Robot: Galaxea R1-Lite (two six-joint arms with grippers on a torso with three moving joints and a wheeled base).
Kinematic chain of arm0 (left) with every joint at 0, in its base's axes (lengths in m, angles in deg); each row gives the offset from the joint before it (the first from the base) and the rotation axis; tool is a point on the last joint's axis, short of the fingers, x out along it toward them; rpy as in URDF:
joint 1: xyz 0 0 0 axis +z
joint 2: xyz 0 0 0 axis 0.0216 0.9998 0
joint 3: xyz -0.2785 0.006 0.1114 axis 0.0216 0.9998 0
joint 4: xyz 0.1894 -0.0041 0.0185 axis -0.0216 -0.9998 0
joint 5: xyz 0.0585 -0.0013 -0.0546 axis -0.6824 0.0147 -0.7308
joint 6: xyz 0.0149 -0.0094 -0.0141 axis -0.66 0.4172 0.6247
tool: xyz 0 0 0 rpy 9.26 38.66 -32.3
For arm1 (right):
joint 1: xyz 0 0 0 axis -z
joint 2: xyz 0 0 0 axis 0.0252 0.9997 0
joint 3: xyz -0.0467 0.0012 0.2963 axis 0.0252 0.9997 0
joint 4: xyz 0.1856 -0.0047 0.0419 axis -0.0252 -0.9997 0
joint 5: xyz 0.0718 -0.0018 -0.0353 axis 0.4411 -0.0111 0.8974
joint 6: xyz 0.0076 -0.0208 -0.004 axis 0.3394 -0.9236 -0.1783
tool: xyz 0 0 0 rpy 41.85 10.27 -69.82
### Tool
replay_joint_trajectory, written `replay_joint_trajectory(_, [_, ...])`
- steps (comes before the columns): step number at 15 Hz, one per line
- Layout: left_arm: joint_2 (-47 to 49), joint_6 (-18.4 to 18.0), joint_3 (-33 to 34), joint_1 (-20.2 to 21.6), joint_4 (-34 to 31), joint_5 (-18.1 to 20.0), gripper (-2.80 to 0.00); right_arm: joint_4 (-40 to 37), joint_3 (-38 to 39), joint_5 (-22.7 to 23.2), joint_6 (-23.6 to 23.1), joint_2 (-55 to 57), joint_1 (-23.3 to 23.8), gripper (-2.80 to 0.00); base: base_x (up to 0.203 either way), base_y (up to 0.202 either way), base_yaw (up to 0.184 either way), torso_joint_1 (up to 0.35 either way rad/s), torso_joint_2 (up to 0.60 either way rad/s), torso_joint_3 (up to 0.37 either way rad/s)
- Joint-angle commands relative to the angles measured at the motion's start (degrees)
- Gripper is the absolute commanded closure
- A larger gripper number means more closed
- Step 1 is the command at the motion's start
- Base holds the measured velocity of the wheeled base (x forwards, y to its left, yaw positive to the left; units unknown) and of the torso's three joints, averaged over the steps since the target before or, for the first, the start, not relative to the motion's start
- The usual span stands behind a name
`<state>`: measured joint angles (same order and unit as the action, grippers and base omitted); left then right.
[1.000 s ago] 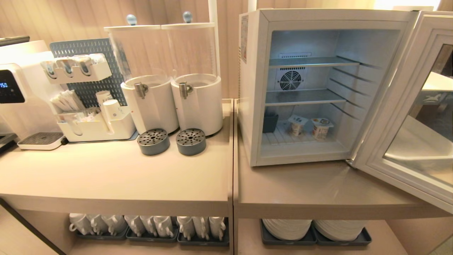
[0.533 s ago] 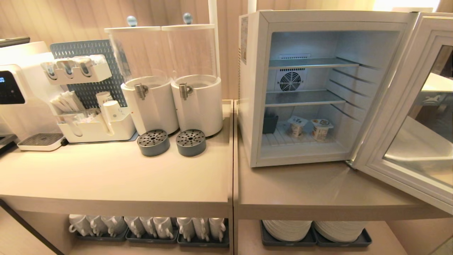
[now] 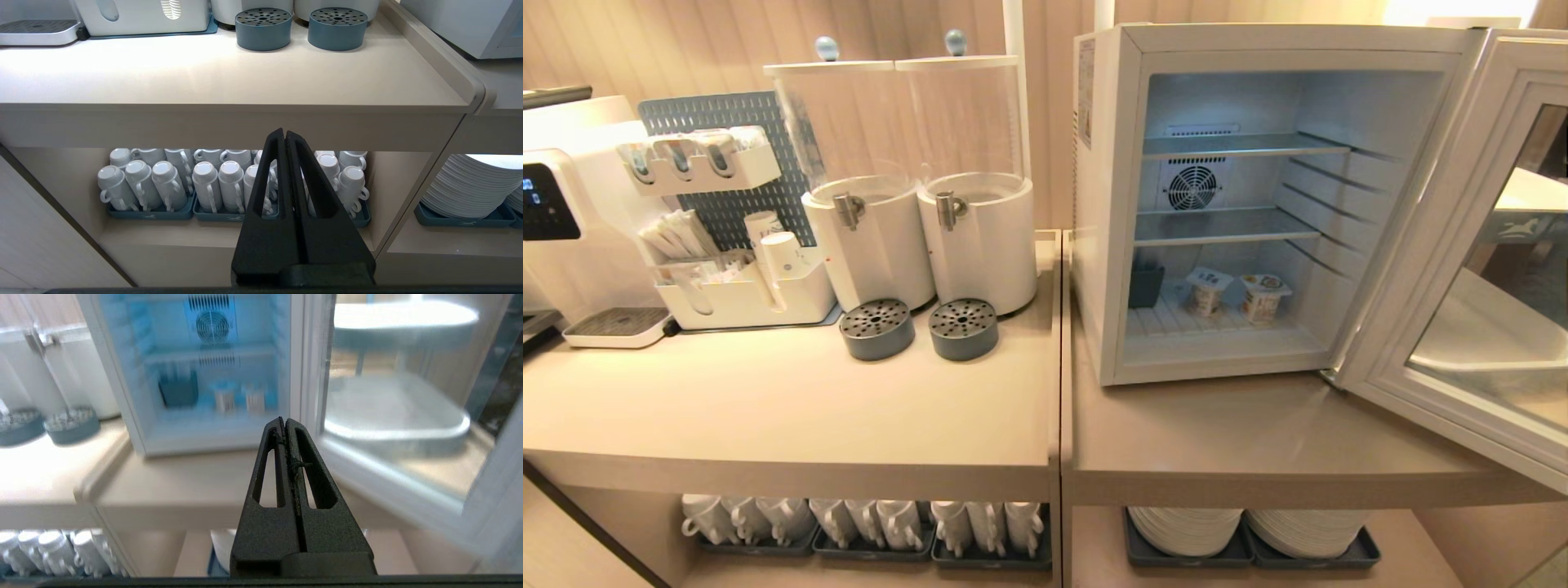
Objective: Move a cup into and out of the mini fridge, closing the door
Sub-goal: Take the yoghurt out of the freezer
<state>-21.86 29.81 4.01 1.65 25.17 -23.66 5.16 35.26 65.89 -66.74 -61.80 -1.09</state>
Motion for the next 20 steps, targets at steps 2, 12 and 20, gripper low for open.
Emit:
replay_joint_trajectory(2, [0.0,0.0,0.1,0.0,0.0,0.0,0.0,2.7,-9.3,0.3,-0.5,26.1,0.0,0.0,0.0,0.0,0.0,0.0,0.0,0.0])
replay_joint_trajectory(12, [0.0,0.0,0.1,0.0,0.0,0.0,0.0,57.3,-6.8,3.9,-5.6,89.4,-0.9,0.0,0.0,0.0,0.0,0.0,0.0,0.0])
replay_joint_trajectory(20, [0.0,0.0,0.1,0.0,-0.1,0.0,0.0,82.0,-12.2,-6.1,-6.4,110.5,-5.1,-2.8,0.0,0.0,0.0,0.0,0.0,0.0])
